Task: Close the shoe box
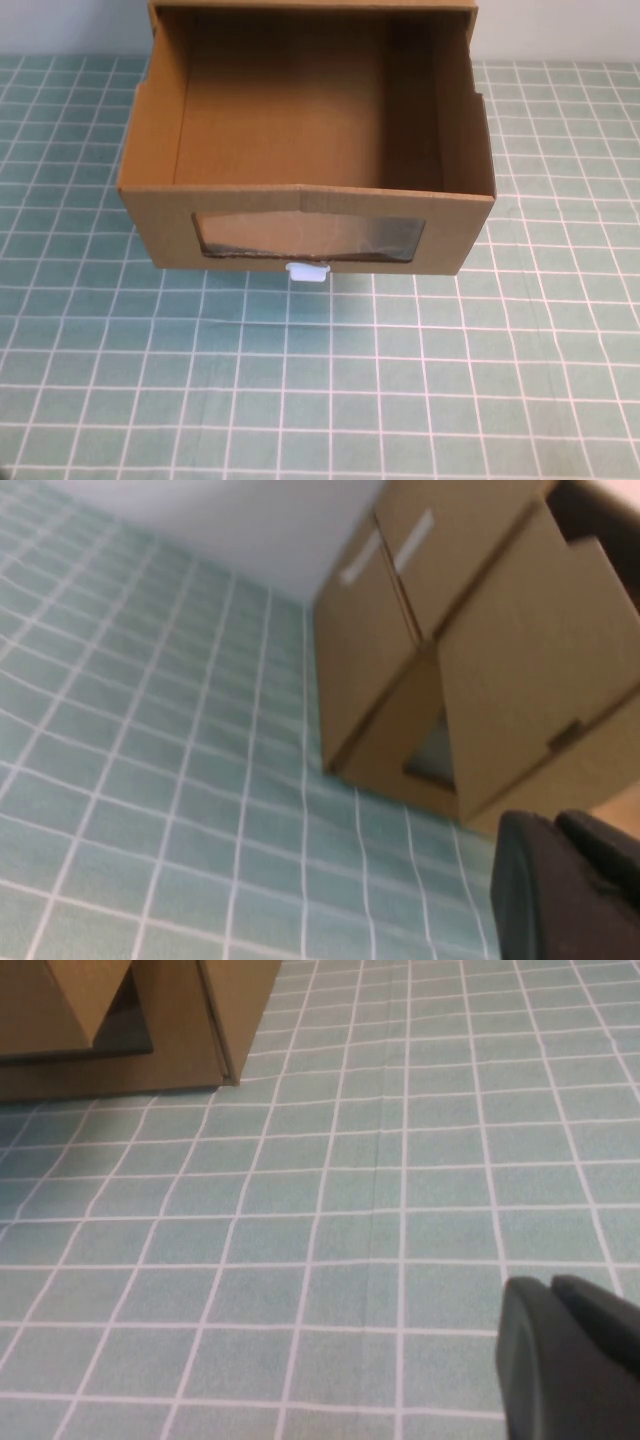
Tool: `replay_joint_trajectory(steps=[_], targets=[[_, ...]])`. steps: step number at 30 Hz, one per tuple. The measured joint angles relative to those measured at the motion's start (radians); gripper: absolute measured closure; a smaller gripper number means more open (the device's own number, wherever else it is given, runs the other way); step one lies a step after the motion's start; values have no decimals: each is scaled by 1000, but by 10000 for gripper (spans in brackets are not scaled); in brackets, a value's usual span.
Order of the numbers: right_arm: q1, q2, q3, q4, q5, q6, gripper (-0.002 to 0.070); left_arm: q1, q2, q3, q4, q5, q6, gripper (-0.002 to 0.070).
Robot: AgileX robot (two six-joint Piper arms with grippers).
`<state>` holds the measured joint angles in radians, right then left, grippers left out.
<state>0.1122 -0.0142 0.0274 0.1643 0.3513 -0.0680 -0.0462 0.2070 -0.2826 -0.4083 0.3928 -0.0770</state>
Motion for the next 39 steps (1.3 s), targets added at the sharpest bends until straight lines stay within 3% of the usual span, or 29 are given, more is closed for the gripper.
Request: replay_joint_trajectory(steps=[6, 17, 27, 39], targets=[[0, 0, 0, 0, 0, 0, 689, 0, 355, -357, 0, 244, 218, 680], [0, 0, 0, 0, 0, 0, 689, 0, 956, -990, -157, 321, 595, 680], [0, 0, 0, 0, 0, 0, 689, -8, 1356, -1424, -297, 432, 745, 680], [0, 0, 0, -5, 0, 0, 689, -151, 1589, -1627, -298, 447, 790, 680]])
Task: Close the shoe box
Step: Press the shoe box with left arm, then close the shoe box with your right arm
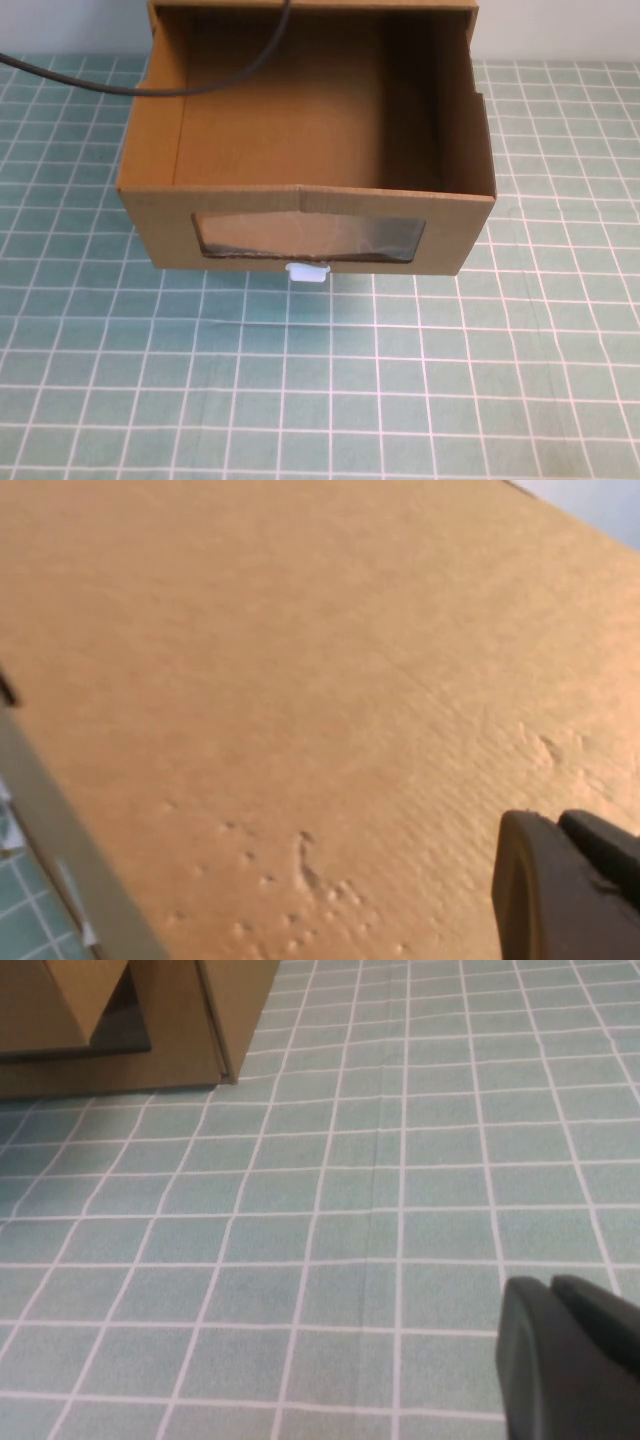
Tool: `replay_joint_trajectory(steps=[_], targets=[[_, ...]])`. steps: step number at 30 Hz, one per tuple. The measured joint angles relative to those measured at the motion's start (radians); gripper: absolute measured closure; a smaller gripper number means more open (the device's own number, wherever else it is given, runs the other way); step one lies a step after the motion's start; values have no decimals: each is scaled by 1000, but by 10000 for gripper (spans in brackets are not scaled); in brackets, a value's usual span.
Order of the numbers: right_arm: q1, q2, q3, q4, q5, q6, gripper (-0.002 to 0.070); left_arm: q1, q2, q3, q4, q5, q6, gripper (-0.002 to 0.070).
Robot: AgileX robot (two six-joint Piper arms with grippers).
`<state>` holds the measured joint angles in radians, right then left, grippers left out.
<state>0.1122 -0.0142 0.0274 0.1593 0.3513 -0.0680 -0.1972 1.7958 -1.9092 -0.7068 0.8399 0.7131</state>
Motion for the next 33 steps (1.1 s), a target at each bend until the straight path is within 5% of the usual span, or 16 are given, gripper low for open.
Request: replay_joint_trajectory(steps=[29, 33], targets=[[0, 0, 0, -4, 0, 0, 689, -6, 71, -11, 36, -9, 7, 680], [0, 0, 0, 119, -35, 0, 689, -6, 71, -11, 36, -9, 7, 680]])
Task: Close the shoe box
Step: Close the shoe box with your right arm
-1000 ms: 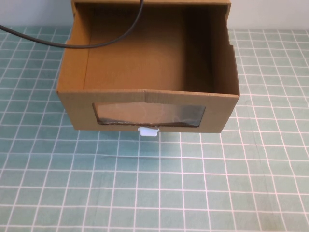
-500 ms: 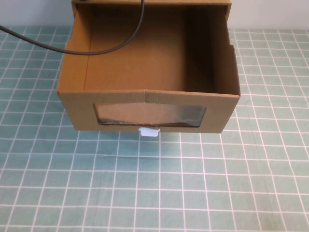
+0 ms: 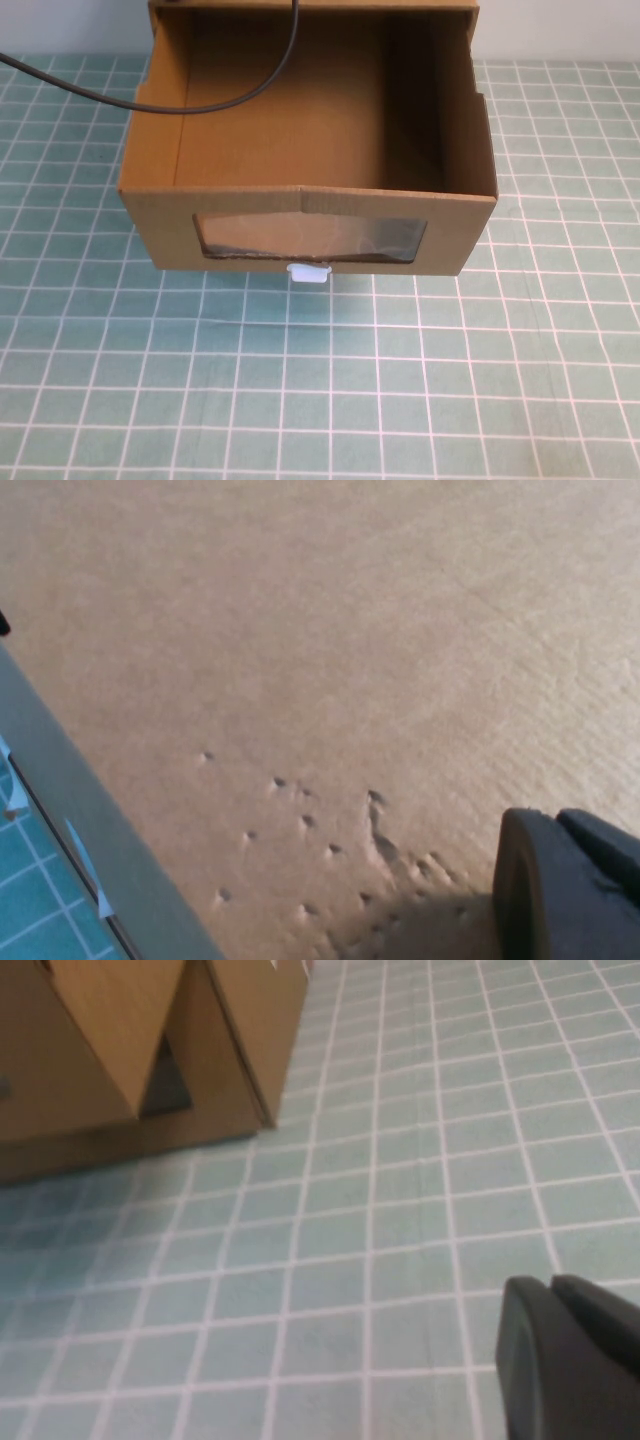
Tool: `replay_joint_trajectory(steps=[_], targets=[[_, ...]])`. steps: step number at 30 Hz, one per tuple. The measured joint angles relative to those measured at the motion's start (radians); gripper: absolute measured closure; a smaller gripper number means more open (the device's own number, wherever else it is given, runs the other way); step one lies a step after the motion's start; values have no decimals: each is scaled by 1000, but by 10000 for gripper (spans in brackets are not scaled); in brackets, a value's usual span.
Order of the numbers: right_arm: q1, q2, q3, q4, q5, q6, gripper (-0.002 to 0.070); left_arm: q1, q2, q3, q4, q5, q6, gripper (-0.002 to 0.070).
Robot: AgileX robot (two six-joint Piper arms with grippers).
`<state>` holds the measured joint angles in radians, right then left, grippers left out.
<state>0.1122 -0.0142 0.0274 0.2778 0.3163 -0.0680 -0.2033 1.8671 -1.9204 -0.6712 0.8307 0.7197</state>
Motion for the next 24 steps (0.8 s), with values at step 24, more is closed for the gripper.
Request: replay_joint_trajectory(steps=[24], targets=[[0, 219, -292, 358, 182, 0, 688, 0, 0, 0, 2, 0, 0, 680]])
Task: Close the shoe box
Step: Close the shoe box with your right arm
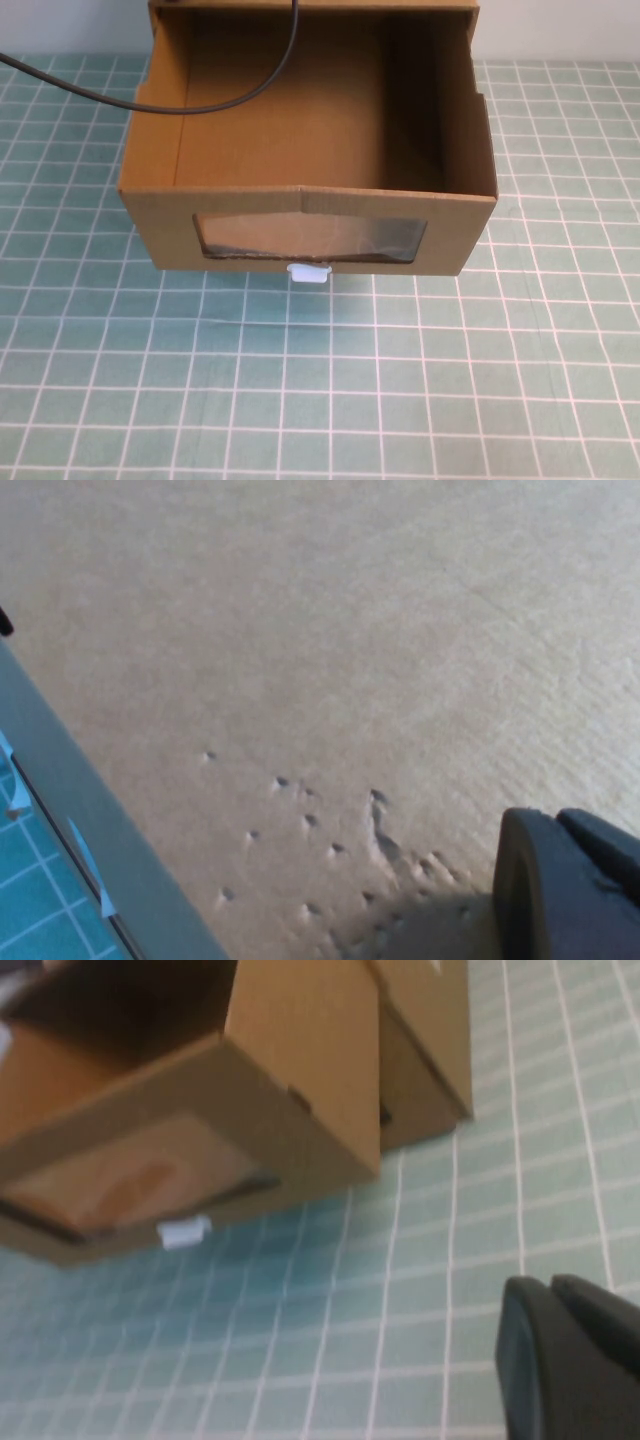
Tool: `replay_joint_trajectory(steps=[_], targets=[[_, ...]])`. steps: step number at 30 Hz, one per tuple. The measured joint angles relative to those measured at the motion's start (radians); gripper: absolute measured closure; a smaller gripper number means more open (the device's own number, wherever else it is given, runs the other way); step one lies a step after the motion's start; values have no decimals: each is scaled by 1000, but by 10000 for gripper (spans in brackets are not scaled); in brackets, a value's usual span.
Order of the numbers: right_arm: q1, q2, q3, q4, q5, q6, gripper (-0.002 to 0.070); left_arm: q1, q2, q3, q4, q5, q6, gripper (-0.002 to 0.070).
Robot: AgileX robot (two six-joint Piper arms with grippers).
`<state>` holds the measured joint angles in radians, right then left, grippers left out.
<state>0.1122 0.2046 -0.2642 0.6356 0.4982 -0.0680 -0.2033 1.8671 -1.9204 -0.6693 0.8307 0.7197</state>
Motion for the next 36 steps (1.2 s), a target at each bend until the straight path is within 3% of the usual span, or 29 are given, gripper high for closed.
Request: replay_joint_trajectory(steps=[6, 12, 18, 25, 36], targets=[[0, 383, -319, -98, 332, -152, 688, 0, 0, 0, 2, -2, 0, 680], [37, 695, -551, -105, 449, -252, 687, 0, 0, 0, 2, -2, 0, 680], [289, 901, -707, -150, 390, -225, 687, 0, 0, 0, 2, -4, -18, 680], [609, 1078, -862, -400, 211, 1, 687, 0, 0, 0, 4, -6, -18, 680], [628, 1320, -1073, -483, 121, 44, 687, 0, 0, -2, 4, -6, -18, 680]])
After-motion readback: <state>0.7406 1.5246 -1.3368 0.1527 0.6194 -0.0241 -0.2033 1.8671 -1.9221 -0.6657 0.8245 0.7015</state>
